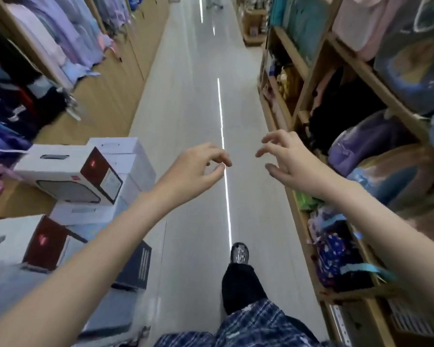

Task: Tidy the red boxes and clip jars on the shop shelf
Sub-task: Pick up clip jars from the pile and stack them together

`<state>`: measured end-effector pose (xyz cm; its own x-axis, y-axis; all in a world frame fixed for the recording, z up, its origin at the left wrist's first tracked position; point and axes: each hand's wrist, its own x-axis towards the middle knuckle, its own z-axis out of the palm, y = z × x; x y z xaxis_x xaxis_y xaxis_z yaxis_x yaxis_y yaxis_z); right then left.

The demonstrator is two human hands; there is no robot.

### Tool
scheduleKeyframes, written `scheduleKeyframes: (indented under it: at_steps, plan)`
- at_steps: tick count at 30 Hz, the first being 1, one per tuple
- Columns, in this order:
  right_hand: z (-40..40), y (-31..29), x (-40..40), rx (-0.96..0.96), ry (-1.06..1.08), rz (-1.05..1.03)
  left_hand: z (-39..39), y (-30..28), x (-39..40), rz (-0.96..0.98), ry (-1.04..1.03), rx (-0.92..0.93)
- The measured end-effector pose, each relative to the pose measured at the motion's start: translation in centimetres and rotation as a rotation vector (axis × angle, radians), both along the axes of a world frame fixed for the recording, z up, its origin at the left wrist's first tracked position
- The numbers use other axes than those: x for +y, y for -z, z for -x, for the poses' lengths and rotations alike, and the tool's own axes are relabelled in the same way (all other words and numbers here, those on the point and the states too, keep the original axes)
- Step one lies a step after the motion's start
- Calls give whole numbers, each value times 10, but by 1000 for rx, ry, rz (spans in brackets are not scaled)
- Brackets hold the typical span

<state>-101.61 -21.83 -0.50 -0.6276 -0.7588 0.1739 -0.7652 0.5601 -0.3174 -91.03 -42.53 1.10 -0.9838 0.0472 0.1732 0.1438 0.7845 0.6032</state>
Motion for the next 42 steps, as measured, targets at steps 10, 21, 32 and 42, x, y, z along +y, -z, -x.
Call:
scheduleKeyframes:
  at_steps: [10, 21, 32, 42]
  plan:
    - [379, -53, -162, -128, 148, 266, 352, -20, -156, -102, -261, -156]
    - [808, -78, -323, -157, 310, 158, 764, -12, -339, 56, -148, -258]
    - [1194, -33, -391, -876, 614, 585, 1180, 29, -464, 357, 75, -242]
    - [1539, -60, -563, -795, 403, 707, 1512, -5, -593, 312, -3, -121]
